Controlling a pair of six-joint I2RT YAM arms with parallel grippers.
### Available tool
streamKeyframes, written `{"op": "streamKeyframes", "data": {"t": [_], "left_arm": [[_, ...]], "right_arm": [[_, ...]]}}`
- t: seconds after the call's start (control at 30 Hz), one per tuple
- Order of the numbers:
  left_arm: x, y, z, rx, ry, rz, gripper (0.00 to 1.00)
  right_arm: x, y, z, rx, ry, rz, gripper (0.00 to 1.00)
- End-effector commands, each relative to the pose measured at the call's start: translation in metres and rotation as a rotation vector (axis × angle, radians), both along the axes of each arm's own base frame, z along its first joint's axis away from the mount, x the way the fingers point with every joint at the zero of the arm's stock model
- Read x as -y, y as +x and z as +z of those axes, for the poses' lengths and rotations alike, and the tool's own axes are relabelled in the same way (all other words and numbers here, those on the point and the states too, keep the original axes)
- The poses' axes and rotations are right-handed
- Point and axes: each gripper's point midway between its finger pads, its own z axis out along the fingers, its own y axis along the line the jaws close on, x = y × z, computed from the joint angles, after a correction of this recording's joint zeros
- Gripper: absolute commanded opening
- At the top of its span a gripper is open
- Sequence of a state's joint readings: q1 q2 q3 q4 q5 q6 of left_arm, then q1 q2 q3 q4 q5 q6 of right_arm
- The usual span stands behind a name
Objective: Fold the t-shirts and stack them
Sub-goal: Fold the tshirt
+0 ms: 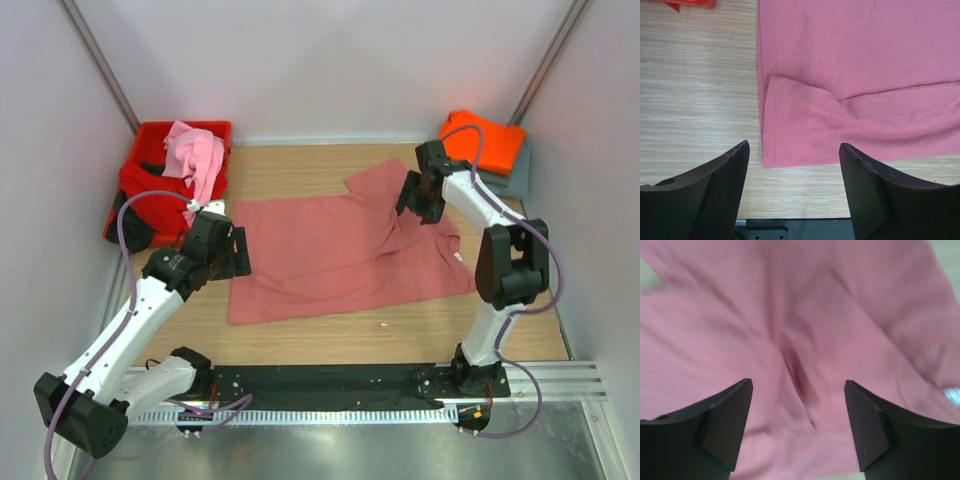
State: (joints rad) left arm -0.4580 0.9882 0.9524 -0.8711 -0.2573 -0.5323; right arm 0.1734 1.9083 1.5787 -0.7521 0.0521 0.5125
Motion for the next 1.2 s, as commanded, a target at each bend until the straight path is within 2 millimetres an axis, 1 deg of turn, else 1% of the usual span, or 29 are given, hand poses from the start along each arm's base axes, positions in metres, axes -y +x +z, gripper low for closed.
{"op": "streamKeyframes", "data": {"t": [0.0,0.03,0.07,0.1,0.13,0.17,0.2,0.23,0.27,0.37,0.47,0.6,0.63,0.7,0.9,0.97,1.0,1.03,1.1,1.13,1.17], "left_arm": [[0.005,0.006,0.006,0.022,-0.031,-0.025,0.73],[0.006,0.006,0.005,0.017,-0.032,-0.031,0.73],[0.007,0.005,0.004,0.012,-0.038,-0.035,0.73],[0.007,0.005,0.003,0.008,-0.039,-0.037,0.73],[0.008,0.004,0.002,0.003,-0.041,-0.040,0.73],[0.008,0.005,0.003,0.004,-0.042,-0.040,0.73],[0.009,0.004,0.003,0.003,-0.044,-0.042,0.73],[0.009,0.005,0.003,0.006,-0.047,-0.043,0.73],[0.008,0.004,0.003,0.006,-0.047,-0.041,0.73],[0.008,0.004,0.004,0.012,-0.049,-0.039,0.73],[0.008,0.004,0.005,0.016,-0.051,-0.037,0.73],[0.007,0.003,0.005,0.016,-0.051,-0.037,0.73],[0.007,0.003,0.005,0.015,-0.050,-0.037,0.72],[0.008,0.003,0.006,0.019,-0.053,-0.036,0.73],[0.006,0.003,0.006,0.022,-0.050,-0.031,0.73],[0.006,0.003,0.005,0.020,-0.048,-0.028,0.73],[0.005,0.003,0.005,0.021,-0.047,-0.027,0.73],[0.006,0.003,0.005,0.021,-0.048,-0.026,0.73],[0.005,0.003,0.005,0.020,-0.044,-0.023,0.73],[0.005,0.004,0.004,0.017,-0.042,-0.020,0.72],[0.005,0.003,0.004,0.015,-0.043,-0.021,0.73]], "right_arm": [[0.010,-0.027,0.019,0.077,-0.041,0.015,0.64],[0.013,-0.035,0.019,0.082,-0.053,0.016,0.54],[0.018,-0.051,0.015,0.069,-0.062,0.013,0.42],[0.021,-0.058,0.014,0.066,-0.074,0.007,0.22],[0.022,-0.070,0.008,0.048,-0.073,0.011,0.16],[0.021,-0.074,0.005,0.041,-0.069,0.016,0.12],[0.018,-0.078,0.002,0.035,-0.063,0.023,0.04],[0.018,-0.081,-0.002,0.024,-0.069,0.026,0.03],[0.017,-0.088,-0.010,0.003,-0.075,0.031,0.01],[0.012,-0.096,-0.025,-0.025,-0.077,0.040,0.01],[0.006,-0.097,-0.033,-0.031,-0.065,0.046,0.01],[-0.003,-0.091,-0.036,-0.029,-0.041,0.058,0.01],[-0.005,-0.091,-0.040,-0.039,-0.037,0.061,0.01],[-0.012,-0.087,-0.040,-0.033,-0.028,0.071,0.01],[-0.030,-0.071,-0.053,-0.054,-0.011,0.089,0.01],[-0.037,-0.062,-0.052,-0.046,-0.010,0.093,0.01],[-0.043,-0.060,-0.051,-0.042,-0.006,0.101,0.01],[-0.048,-0.053,-0.045,-0.023,-0.006,0.101,0.01],[-0.055,-0.050,-0.047,-0.028,-0.008,0.111,0.01],[-0.063,-0.046,-0.043,-0.017,0.000,0.121,0.01],[-0.066,-0.045,-0.048,-0.028,-0.002,0.124,0.01]]}}
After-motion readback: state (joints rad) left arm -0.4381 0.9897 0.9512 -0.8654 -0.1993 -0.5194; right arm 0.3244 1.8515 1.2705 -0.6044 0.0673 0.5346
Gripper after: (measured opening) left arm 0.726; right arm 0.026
